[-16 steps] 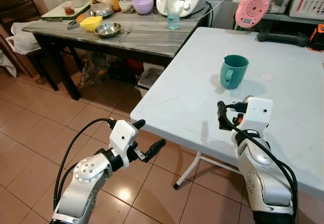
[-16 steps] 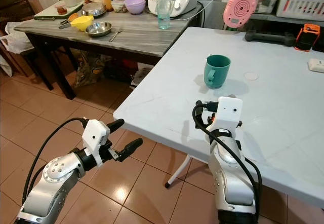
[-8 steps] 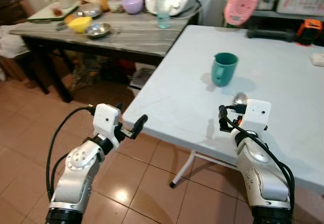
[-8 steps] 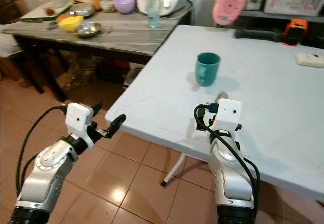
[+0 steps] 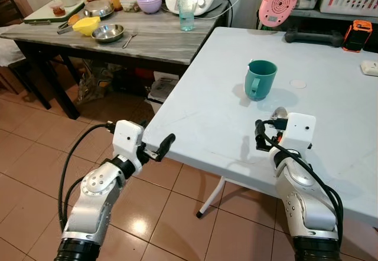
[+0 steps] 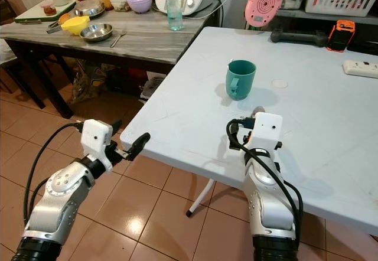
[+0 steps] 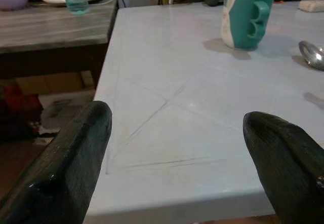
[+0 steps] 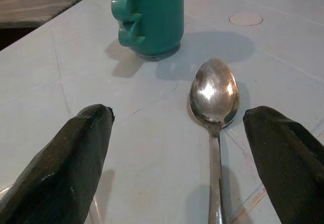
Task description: Setting the table
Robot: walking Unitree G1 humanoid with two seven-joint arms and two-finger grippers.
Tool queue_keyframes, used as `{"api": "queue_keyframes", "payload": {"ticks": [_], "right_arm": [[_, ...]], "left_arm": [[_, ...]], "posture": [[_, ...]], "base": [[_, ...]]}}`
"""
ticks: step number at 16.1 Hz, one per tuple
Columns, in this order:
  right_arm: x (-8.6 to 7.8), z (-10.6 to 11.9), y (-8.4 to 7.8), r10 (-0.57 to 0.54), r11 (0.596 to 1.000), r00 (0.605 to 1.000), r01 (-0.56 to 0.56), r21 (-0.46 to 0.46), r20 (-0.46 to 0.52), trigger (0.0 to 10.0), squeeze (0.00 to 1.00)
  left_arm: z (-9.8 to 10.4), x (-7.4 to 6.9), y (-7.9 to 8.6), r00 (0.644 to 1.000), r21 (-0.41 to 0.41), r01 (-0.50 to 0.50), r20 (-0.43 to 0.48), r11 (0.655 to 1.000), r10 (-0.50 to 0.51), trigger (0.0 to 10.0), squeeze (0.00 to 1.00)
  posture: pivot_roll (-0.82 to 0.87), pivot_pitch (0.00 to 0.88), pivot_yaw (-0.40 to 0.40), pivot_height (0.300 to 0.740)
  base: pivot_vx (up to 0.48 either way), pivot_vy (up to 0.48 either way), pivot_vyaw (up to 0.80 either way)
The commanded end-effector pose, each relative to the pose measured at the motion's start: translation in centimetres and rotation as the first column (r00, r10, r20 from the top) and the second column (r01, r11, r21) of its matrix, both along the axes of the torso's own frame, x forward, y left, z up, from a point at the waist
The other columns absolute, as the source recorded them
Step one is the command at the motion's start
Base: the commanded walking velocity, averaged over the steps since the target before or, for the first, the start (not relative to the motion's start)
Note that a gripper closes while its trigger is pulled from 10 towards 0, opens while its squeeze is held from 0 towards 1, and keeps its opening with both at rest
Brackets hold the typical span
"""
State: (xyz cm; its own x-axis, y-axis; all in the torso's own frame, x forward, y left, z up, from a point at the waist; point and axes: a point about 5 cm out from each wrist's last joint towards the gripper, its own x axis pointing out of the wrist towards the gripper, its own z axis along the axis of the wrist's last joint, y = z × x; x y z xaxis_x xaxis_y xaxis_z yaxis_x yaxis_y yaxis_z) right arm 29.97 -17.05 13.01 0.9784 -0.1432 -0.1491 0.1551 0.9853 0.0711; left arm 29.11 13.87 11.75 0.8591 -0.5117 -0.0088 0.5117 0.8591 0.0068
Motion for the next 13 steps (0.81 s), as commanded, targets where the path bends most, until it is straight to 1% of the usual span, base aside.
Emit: {"api": "queue_keyframes", "payload": {"ticks": [1,3,4,5,7,8,10,11,12,13], "right_arm": [[-0.1,0.2,0.2,0.001,1.000,1.000,-0.001,0.002,0.013,10.0,0.00],[-0.2,0.1,0.3,0.000,1.000,1.000,0.000,0.004,0.012,10.0,0.00],[-0.3,-0.1,0.0,-0.024,1.000,1.000,0.024,-0.001,-0.006,10.0,0.00],[-0.5,-0.7,-0.5,-0.068,0.997,0.997,0.069,0.029,-0.039,10.0,0.00],[-0.9,-1.3,-1.2,-0.108,0.994,0.992,0.110,0.018,-0.067,10.0,0.00],[-1.0,-1.6,-1.4,-0.114,0.993,0.990,0.116,0.027,-0.079,10.0,0.00],[-1.1,-1.8,-2.0,-0.148,0.989,0.984,0.150,0.008,-0.102,10.0,0.00],[-1.2,-2.1,-2.5,-0.184,0.983,0.974,0.182,-0.028,-0.132,10.0,0.00],[-1.4,-2.3,-2.7,-0.201,0.979,0.969,0.201,-0.016,-0.142,10.0,0.00],[-1.7,-2.6,-3.3,-0.233,0.972,0.959,0.227,-0.053,-0.163,10.0,0.00]], "left_arm": [[0.1,0.2,-0.1,1.000,0.004,0.005,0.002,1.000,-0.005,10.0,0.00],[0.0,0.1,-0.3,1.000,0.005,0.010,-0.001,1.000,-0.010,10.0,0.00],[-0.2,-0.1,-0.4,0.999,0.003,0.029,-0.012,1.000,-0.029,10.0,0.00],[-0.3,-0.5,-0.5,0.997,0.000,0.074,-0.027,0.997,-0.074,10.0,0.00],[-0.5,-1.2,-0.8,0.987,0.005,0.157,-0.044,0.988,-0.157,10.0,0.00],[-0.5,-1.4,-0.9,0.981,0.007,0.186,-0.054,0.983,-0.185,10.0,0.00],[-0.5,-1.7,-1.3,0.968,0.007,0.244,-0.064,0.970,-0.243,10.0,0.00],[-0.4,-1.9,-1.6,0.958,0.010,0.281,-0.070,0.960,-0.279,10.0,0.00],[-0.3,-2.0,-1.7,0.950,0.018,0.305,-0.071,0.952,-0.303,10.0,0.00],[-0.3,-2.1,-1.7,0.943,0.035,0.326,-0.075,0.945,-0.323,10.0,0.00]], "posture": [[-0.10,0.000,0.088,0.740],[-0.10,0.000,0.087,0.740],[-0.10,0.000,0.086,0.740],[-0.09,0.000,0.085,0.740],[-0.09,0.003,0.088,0.740],[-0.09,0.008,0.092,0.740],[-0.09,0.012,0.096,0.740],[-0.09,0.012,0.096,0.740],[-0.09,0.017,0.096,0.740],[-0.09,0.017,0.096,0.740]], "base": [[0.000,0.000,-0.68],[0.000,0.000,-0.69],[0.000,0.000,0.00],[0.000,0.000,0.00],[0.000,0.000,0.00],[0.000,0.000,0.00],[0.000,0.000,0.00],[0.000,0.000,0.00],[0.000,0.000,0.00],[0.000,0.000,0.00]]}}
